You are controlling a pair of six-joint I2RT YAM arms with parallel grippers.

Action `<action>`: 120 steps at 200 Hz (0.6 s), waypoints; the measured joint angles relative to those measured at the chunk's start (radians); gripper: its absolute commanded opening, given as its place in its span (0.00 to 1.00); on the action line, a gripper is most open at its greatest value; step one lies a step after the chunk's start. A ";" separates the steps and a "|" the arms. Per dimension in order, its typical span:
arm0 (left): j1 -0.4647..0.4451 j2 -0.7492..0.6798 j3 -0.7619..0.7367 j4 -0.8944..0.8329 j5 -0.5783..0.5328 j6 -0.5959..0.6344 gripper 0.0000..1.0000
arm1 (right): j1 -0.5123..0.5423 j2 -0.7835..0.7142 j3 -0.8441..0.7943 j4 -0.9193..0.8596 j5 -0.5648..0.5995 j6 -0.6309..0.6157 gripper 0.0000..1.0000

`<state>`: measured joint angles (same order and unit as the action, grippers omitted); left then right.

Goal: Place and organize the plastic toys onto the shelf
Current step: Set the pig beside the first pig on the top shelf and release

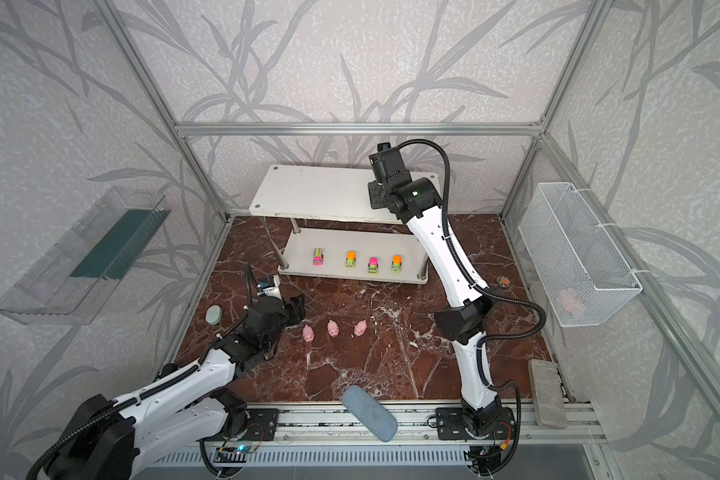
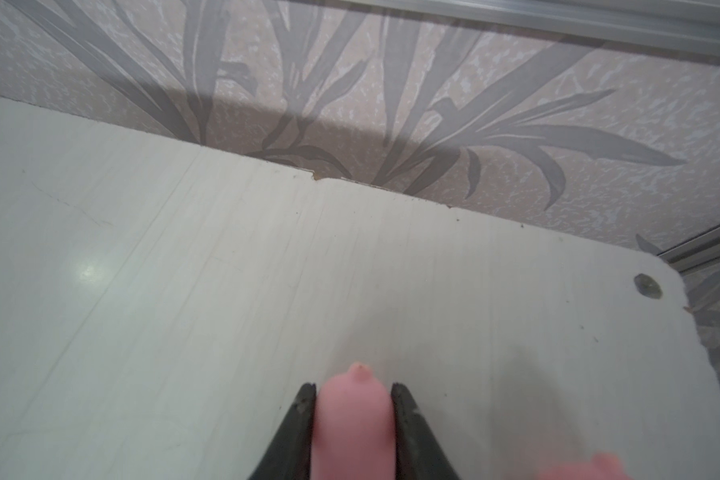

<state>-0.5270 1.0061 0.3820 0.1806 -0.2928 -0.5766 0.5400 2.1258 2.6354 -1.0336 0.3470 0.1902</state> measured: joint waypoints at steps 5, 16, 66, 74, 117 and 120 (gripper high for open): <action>0.000 0.000 0.000 0.000 0.000 0.000 0.64 | 0.000 0.000 0.000 0.000 0.000 0.000 0.32; 0.000 0.000 0.000 0.000 0.000 0.000 0.64 | 0.000 0.000 0.001 0.000 0.000 0.000 0.34; 0.006 0.000 0.000 0.000 0.000 0.000 0.64 | -0.001 0.000 0.001 -0.010 -0.011 0.002 0.47; 0.006 0.000 0.000 0.000 0.000 0.000 0.64 | -0.001 0.000 0.001 -0.010 -0.012 0.000 0.49; 0.010 0.000 0.000 0.000 0.000 0.000 0.64 | -0.001 0.000 0.055 -0.018 -0.026 -0.003 0.59; 0.010 0.000 0.000 0.000 0.000 0.000 0.64 | -0.001 0.000 0.064 -0.018 -0.026 -0.004 0.59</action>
<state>-0.5167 1.0058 0.3817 0.1806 -0.2928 -0.5770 0.5392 2.1258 2.6991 -1.0515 0.3210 0.1864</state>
